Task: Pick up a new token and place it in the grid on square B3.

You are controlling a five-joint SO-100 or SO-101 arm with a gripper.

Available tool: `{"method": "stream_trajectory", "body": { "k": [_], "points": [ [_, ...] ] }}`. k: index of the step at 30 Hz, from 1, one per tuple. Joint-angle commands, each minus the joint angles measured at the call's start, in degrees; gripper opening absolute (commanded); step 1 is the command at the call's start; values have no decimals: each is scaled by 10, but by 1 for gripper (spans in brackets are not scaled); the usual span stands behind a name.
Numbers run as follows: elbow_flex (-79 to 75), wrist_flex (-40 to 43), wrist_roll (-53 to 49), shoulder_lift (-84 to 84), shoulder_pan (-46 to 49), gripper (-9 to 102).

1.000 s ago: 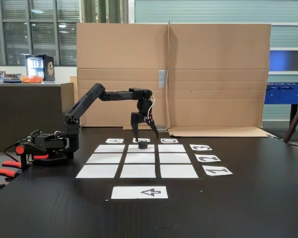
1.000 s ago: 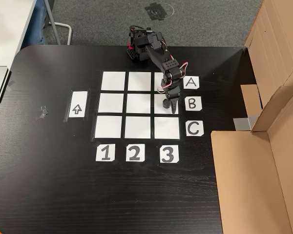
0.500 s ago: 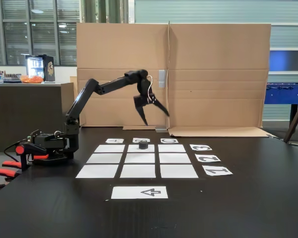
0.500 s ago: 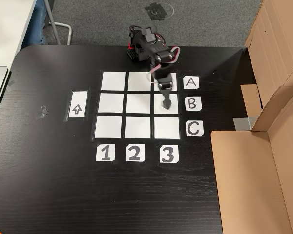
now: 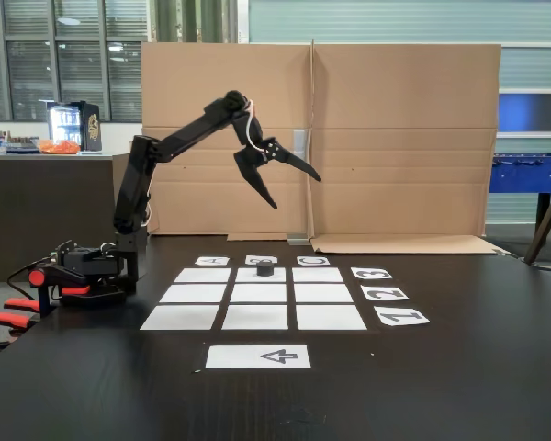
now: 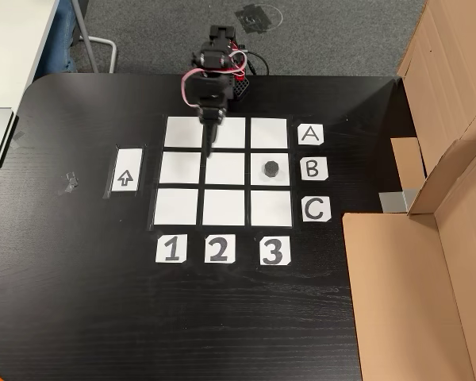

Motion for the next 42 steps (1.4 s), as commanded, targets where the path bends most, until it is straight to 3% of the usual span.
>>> {"method": "stream_trajectory", "body": {
  "k": [1, 15, 22, 30, 37, 42],
  "points": [
    [16, 3, -35, 42, 83, 44],
    [33, -18, -143, 75, 391, 44],
    [272, -162, -143, 243, 497, 35],
    [506, -243, -147, 379, 536, 10],
    [703, -337, -153, 452, 548, 0],
    [821, -390, -157, 508, 548, 0]
  ]
}}
